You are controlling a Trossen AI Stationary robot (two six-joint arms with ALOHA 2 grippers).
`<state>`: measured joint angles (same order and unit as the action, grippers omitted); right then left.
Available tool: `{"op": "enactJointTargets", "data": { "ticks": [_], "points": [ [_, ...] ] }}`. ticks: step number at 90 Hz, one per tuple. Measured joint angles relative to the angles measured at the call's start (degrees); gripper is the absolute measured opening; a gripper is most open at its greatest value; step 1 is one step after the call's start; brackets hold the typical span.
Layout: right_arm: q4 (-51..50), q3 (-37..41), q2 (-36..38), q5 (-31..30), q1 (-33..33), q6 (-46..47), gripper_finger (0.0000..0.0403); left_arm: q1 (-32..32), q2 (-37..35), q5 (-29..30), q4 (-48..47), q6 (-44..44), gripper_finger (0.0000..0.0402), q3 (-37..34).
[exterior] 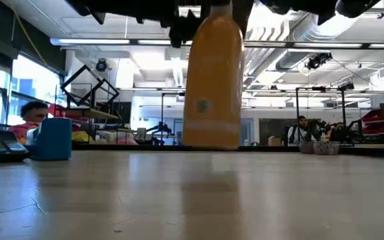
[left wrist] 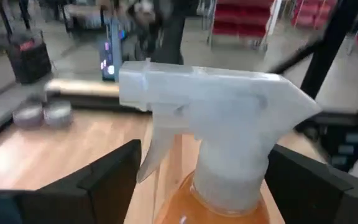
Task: Apply microfiber cloth
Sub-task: Spray the blue phone using the orange spray bottle
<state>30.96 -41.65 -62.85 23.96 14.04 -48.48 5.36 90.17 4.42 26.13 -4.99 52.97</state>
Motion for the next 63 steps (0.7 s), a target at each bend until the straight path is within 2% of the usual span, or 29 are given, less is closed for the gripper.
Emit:
{"op": "enactJointTargets", "data": {
  "ticks": [18, 38, 49, 63],
  "points": [
    [-8.81, 0.00, 2.87, -12.77, -7.67, -6.80, 0.0000, 1.52, -0.05, -6.71, -2.29, -0.35, 0.0300, -0.25],
    [-20.21, 0.00, 3.05, -34.01, -19.53, -14.69, 0.0000, 3.86, -2.65, -15.23, -7.60, -0.99, 0.0300, -0.71],
    [-24.26, 0.00, -0.15, -43.26, -25.00, -16.31, 0.0000, 4.38, -3.58, -18.15, -8.60, -2.43, 0.0300, -0.79],
    [-24.52, 0.00, -8.68, -53.09, -31.59, -21.04, 0.0000, 4.34, -3.66, -17.17, -8.25, -3.51, 0.0299, -0.81]
  ]
}}
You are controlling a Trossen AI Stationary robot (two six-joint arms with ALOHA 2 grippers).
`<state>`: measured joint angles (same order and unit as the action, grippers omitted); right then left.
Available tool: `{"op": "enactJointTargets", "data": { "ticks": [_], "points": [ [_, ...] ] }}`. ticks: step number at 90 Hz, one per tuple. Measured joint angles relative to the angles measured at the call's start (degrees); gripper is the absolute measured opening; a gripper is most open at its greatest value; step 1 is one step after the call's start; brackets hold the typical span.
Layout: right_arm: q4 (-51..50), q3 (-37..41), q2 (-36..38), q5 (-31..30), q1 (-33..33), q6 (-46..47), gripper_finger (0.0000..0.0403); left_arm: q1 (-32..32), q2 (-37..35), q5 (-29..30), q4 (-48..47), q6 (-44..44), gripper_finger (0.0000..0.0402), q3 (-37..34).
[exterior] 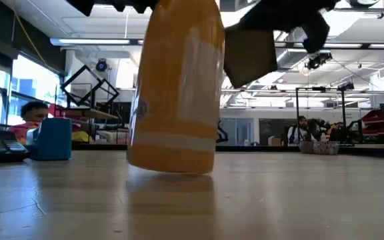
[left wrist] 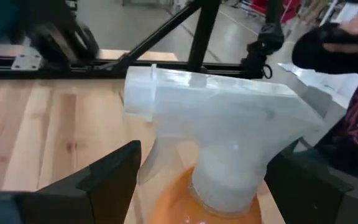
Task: Apply microfiber cloth
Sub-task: Spray the blue phone using the orange spray bottle
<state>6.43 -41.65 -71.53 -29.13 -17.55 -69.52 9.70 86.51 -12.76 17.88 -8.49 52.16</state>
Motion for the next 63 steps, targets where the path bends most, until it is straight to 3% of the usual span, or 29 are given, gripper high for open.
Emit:
{"op": "enactJointTargets", "data": {
  "ticks": [11, 23, 33, 63],
  "points": [
    [3.86, 0.02, -7.34, -10.21, -4.00, -13.15, 0.0000, -0.31, 0.27, 0.80, 0.10, -0.39, 0.0299, 0.00],
    [18.01, 0.02, -14.00, -15.59, -4.82, -31.88, 0.0000, -0.34, 0.45, -0.69, 0.43, -1.09, 0.0299, 0.00],
    [26.97, -0.41, -17.78, -14.24, -3.74, -46.71, 0.0000, -0.24, 0.45, -3.53, 0.58, -1.87, 0.0298, 0.00],
    [22.45, -8.63, -22.41, -11.29, -1.54, -58.12, 0.0000, -0.61, 1.30, -5.87, 1.64, 1.51, 0.0298, 0.09]
  ]
}}
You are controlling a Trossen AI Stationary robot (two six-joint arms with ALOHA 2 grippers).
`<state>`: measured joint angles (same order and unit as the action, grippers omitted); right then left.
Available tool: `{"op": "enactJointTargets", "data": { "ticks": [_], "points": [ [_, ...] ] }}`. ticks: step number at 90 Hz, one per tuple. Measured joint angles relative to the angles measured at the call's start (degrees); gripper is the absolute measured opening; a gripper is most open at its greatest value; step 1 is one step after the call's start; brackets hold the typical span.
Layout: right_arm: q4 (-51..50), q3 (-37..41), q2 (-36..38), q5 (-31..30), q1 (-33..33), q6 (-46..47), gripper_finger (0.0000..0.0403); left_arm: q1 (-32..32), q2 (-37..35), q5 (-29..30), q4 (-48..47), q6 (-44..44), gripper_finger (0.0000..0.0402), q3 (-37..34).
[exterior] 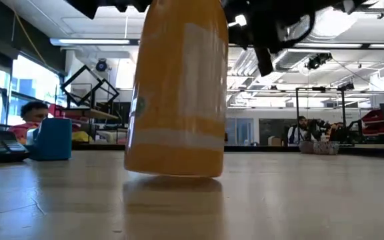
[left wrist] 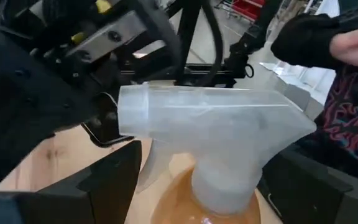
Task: Apply microfiber cloth
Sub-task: Spray the blue phone using the orange spray bottle
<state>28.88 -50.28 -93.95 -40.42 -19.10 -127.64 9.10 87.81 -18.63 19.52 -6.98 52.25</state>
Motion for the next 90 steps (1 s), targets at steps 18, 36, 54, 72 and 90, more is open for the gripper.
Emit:
{"op": "enactJointTargets", "data": {
  "ticks": [18, 36, 54, 72, 90],
  "points": [
    [-5.58, -1.07, -0.14, -1.09, -0.84, 0.68, 0.0000, -0.07, 0.00, 0.03, -0.75, 0.27, 0.0298, 0.04],
    [-8.82, -1.07, -0.14, -5.08, -3.92, 4.25, 0.0000, 0.11, 0.00, 0.50, -1.73, -0.10, 0.0298, 0.09],
    [-9.02, -1.07, -0.14, -6.44, -7.63, 4.16, 0.0000, 0.77, 0.00, 0.50, -1.97, 0.06, 0.0284, 0.09],
    [-7.17, -1.05, -0.14, -6.91, -6.66, 1.65, 0.0000, 1.98, 0.02, -0.16, -2.02, -0.13, 0.0165, 0.09],
    [-4.30, -1.03, -0.11, -8.17, -3.01, 0.64, 0.0000, 1.78, 0.09, 0.44, -2.75, -1.91, 0.0131, 0.02]
  ]
}}
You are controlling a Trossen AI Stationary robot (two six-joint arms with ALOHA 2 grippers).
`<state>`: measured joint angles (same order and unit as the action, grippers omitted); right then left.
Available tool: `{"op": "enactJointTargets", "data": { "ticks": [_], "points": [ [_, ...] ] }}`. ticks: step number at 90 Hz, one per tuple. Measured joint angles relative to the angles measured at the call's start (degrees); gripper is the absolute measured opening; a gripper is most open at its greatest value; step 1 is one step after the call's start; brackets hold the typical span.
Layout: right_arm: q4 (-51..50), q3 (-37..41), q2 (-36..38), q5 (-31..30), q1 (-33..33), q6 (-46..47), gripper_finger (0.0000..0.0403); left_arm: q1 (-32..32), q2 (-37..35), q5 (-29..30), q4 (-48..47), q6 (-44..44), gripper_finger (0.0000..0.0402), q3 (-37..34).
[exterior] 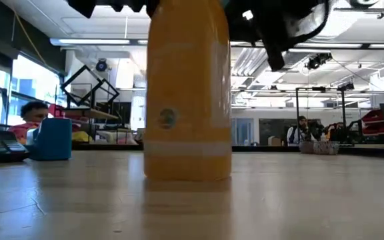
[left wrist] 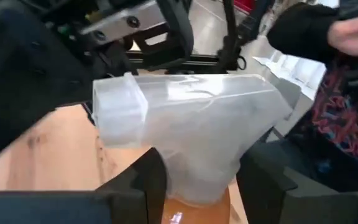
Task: Apply microfiber cloth
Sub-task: Spray the blue phone using the orange spray bottle
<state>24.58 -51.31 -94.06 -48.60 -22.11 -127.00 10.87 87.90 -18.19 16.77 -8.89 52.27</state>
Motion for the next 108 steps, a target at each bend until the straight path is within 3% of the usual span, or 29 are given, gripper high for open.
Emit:
{"op": "enactJointTargets", "data": {
  "ticks": [9, 16, 25, 35, 48, 75, 92, 108],
  "points": [
    [0.17, 0.00, 0.11, 5.04, 0.42, 0.91, 0.0000, -0.29, -0.14, 0.13, -0.27, -0.01, 0.0136, 0.00],
    [-2.10, 0.04, 0.07, 10.17, 0.37, 2.87, 0.0000, -0.43, -0.43, 0.36, -0.59, -0.37, 0.0173, 0.00],
    [-3.05, 0.07, -0.13, 12.20, 0.37, 4.34, 0.0000, -0.46, -0.63, 0.36, -0.98, -1.66, 0.0220, -0.04],
    [-3.01, 0.07, -0.13, 14.63, 0.85, 4.70, 0.0000, -0.17, -0.65, 0.25, -1.03, -2.38, 0.0244, -0.07],
    [-1.41, 0.11, -0.13, 17.84, 1.95, 1.35, 0.0000, -0.08, -0.92, -0.79, -0.81, -3.02, 0.0249, -0.09],
    [0.61, 0.10, -0.13, 16.92, 4.25, 5.17, 0.0000, -1.32, -2.89, 1.08, -1.09, -0.55, 0.0252, 1.79],
    [2.77, 0.04, -0.11, 17.01, 3.89, 4.57, 0.0000, -1.97, -7.83, 1.83, -11.58, 2.08, 0.0252, 1.81],
    [2.75, 0.04, -0.11, 15.62, 3.98, 4.92, 0.0000, -1.04, -13.23, 12.96, -18.81, 4.51, 0.0252, 1.81]
  ]
}}
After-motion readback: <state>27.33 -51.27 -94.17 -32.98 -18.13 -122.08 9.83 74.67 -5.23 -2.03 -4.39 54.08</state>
